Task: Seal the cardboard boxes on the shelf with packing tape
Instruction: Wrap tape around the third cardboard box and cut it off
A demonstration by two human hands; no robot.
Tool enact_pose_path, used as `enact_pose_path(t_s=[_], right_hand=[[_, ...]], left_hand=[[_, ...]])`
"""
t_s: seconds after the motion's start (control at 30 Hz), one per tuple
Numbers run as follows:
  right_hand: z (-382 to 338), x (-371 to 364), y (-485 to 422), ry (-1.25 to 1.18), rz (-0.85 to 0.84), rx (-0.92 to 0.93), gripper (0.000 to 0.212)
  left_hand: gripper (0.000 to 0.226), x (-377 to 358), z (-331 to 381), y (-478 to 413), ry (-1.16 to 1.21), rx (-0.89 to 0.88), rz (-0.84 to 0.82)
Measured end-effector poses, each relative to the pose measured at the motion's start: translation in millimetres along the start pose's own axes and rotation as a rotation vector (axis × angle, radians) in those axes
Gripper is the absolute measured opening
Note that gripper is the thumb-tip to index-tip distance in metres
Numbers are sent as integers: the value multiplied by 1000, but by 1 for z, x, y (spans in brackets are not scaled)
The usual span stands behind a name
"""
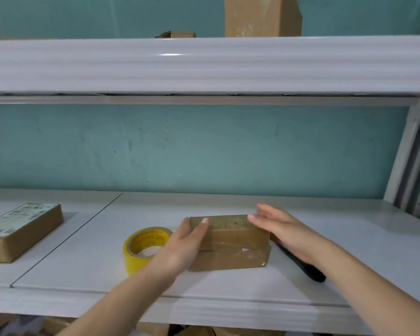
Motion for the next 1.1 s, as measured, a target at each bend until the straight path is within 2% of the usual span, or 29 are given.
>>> enact_pose_path(t_s=[0.1,0.17,0.27,0.37,0.43,0.47,0.53,0.63,0.7,0.77,0.8,0.87,0.93,0.97,1.03,1.1], right_hand=[[19,-13,-5,-239,110,-94,86],[25,-14,-6,-330,167,-118,70],[27,-8,-7,-362,197,-143,26],[19,-5,-7,-177,265,-144,31],[14,-8,-11,-30,294,-119,37],[11,-11,-13,-23,310,-126,43],[6,-15,-15,-19,316,-152,46],[0,-15,-15,142,288,-187,59],[-6,-16,-17,304,261,-145,71],[-19,-16,-19,624,233,-13,71],[-28,-18,-19,822,185,95,67],[-38,-29,-19,1011,3,290,54],[-32,-37,-19,1020,-154,285,45],[-29,-39,-20,1010,-181,262,44],[-30,-33,-24,906,-136,198,43],[-33,-13,-25,619,26,107,53]], left_hand=[[50,-14,-4,-10,134,35,77],[45,-15,-4,-16,208,77,103],[34,-12,-7,-19,254,111,88],[17,-9,-3,-19,210,101,136],[27,-12,-2,-21,231,125,178],[19,-16,1,-20,255,118,185],[32,-20,11,-15,278,102,219],[65,-17,24,-15,13,37,299],[72,-16,36,-14,-281,-157,347],[70,-27,56,-3,-676,-498,363],[64,-35,60,1,-831,-637,311],[52,-47,59,1,-962,-688,111],[46,-48,57,-1,-1009,-645,-45],[49,-47,57,-3,-1027,-620,-102],[63,-44,56,-4,-1067,-578,-149],[82,-36,56,-5,-1117,-562,-49]])
Point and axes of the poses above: each hand's wrist, its own y-axis away from the middle knuckle, its own x-axis out of the back of the hand, z = x × y, the point moved 5 cm from there along -y, towards the middle knuckle, and after that the axes turned 10 degrees about x, right-handed, at the moved point
